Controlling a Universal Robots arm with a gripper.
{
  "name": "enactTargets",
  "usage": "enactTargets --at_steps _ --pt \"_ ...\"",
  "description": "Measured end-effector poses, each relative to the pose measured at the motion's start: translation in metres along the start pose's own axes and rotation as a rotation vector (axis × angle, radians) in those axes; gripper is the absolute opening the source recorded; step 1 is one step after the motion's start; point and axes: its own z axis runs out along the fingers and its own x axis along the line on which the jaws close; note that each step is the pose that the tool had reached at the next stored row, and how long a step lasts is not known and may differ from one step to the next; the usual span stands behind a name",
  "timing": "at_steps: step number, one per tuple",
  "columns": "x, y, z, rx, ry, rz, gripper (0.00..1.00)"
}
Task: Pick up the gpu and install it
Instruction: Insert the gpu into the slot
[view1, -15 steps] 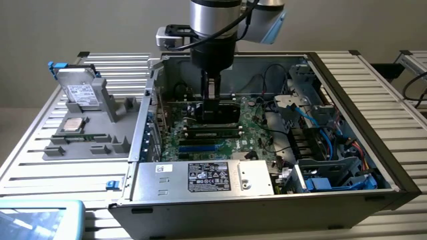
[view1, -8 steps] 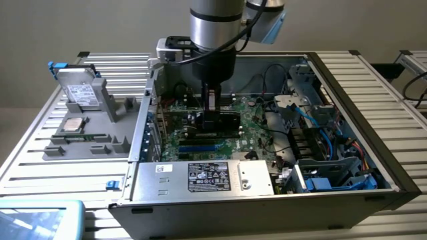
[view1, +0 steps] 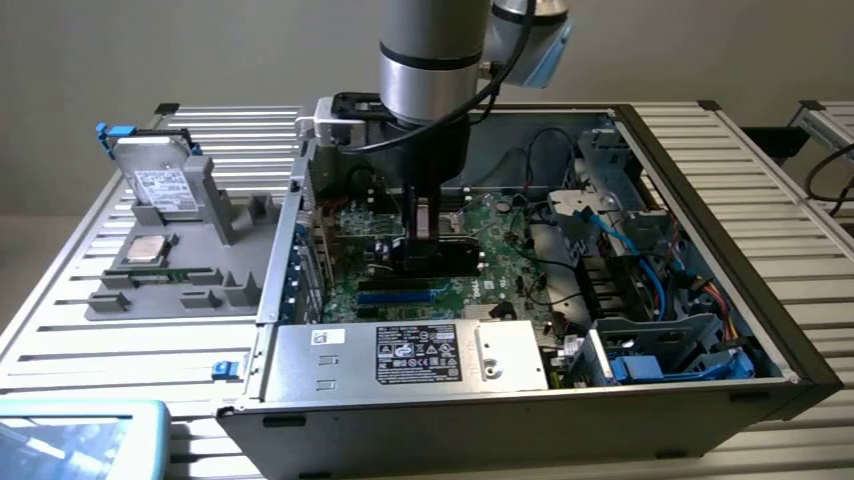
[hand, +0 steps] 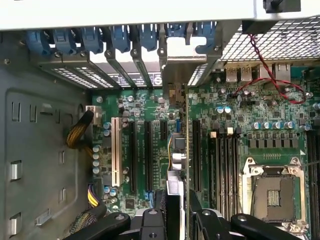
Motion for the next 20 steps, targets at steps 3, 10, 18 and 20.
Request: enactTargets --at_steps 3,10,18,20 --pt "0.001 0.0004 0.0056 0.0 -0.0012 0.0 0.28" --pt "0.001 0.0086 0.0176 0.0009 -0.0053 0.0 0.28" --pt "0.001 0.0116 0.0254 0.0006 -0.016 0.0 0.28" --pt "0.001 0.0124 0.0262 0.0004 -0.0186 0.0 0.28"
